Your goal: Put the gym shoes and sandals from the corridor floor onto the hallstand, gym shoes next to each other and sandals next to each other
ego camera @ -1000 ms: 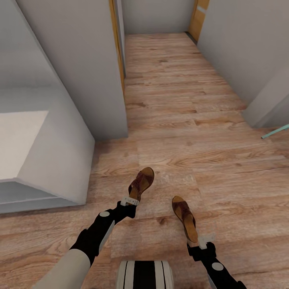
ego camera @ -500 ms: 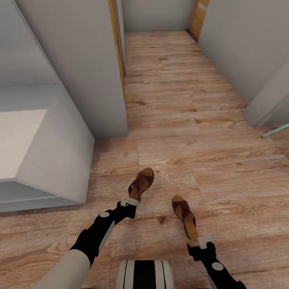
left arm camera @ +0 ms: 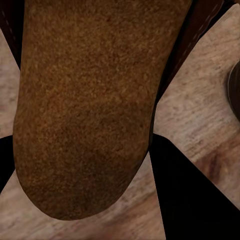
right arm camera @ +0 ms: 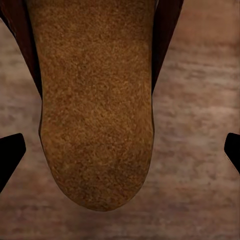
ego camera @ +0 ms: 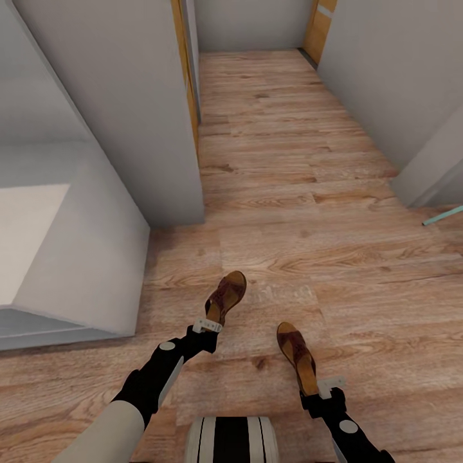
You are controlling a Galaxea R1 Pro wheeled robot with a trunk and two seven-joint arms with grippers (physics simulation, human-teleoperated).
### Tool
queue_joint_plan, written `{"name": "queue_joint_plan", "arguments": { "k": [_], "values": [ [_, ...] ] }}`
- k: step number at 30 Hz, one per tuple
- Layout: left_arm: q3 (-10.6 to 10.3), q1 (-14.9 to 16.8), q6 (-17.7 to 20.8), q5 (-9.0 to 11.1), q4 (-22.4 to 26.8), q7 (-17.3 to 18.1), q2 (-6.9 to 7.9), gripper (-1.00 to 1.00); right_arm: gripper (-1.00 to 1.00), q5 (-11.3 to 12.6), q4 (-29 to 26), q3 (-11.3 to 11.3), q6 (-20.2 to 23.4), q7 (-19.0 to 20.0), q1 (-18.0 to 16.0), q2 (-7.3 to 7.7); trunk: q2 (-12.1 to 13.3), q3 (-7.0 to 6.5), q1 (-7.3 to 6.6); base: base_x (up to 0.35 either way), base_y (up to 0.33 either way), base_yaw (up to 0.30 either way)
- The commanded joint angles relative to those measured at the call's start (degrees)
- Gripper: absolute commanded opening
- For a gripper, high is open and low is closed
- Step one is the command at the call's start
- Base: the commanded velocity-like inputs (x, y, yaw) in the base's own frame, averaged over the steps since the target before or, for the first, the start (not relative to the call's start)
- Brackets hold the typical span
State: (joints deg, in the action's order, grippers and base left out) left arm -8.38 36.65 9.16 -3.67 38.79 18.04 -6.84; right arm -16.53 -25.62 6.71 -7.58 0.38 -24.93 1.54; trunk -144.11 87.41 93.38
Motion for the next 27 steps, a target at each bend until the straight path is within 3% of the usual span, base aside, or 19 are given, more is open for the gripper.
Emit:
{"name": "queue_joint_plan", "arguments": {
  "k": [1,12,21,27],
  "values": [
    [0.08,0.0,0.2,-0.46,0.06,0.37,0.0,-1.0,1.0,-0.6,0.05,0.35,-0.24,0.05,-0.03,-0.06,-0.01,0.03,-0.01,0.02,0.0,0.0],
    [0.04,0.02,0.05,-0.46,-0.03,0.93,-0.02,-1.0,1.0,-0.56,0.0,0.42,-0.24,-0.01,-0.03,-0.04,-0.01,0.03,-0.01,0.005,0.0,0.0],
    [0.03,0.09,0.07,-0.4,-0.03,1.0,-0.02,-1.0,1.0,-0.57,-0.02,0.34,-0.24,-0.02,-0.03,-0.04,-0.13,2.54,0.23,0.0,0.0,0.0],
    [0.08,0.09,0.07,-0.35,0.0,1.0,0.03,-1.0,1.0,-0.57,-0.04,0.32,-0.24,-0.03,-0.03,-0.11,-0.13,2.87,0.23,0.0,0.0,0.0]
  ]
}}
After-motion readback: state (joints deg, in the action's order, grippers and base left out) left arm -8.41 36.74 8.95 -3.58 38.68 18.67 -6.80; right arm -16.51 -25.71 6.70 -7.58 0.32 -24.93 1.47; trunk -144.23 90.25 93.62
